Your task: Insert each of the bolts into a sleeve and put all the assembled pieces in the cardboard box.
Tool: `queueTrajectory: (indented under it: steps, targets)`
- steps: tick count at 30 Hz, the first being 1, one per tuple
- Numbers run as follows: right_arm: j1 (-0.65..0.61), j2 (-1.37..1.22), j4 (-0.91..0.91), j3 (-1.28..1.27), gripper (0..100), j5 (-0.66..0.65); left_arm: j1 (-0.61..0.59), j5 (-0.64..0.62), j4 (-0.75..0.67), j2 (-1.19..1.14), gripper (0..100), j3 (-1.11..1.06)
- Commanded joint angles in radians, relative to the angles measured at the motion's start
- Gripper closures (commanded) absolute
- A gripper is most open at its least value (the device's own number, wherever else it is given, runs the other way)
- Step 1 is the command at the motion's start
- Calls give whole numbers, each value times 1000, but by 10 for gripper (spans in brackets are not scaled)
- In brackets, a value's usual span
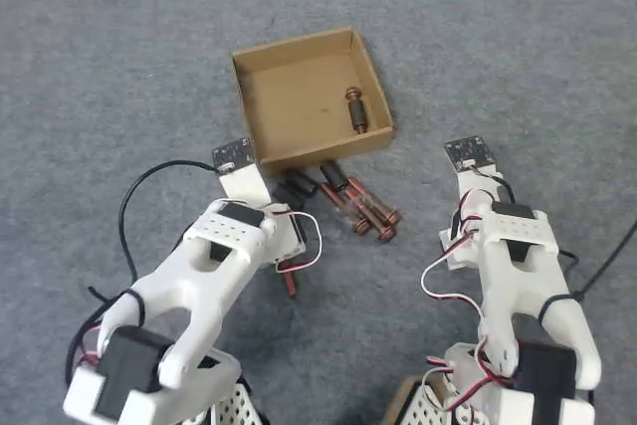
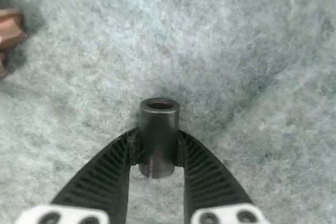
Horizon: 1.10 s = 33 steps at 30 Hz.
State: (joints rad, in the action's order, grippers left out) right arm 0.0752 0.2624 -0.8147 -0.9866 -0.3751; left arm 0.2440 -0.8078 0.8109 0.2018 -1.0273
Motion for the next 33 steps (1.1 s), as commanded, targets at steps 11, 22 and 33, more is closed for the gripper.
queueTrajectory:
  steps: [11, 22, 33]
  targets:
    - [-8, 47, -12, 0, 991, -12, -8, 14, -40, -20, 990, 50]
    - [-12, 44, -7, 0, 991, -9, -114, 247, 104, 213, 989, 62]
    - [-101, 62, 96, 21, 991, -6, -267, 256, -144, 284, 988, -88]
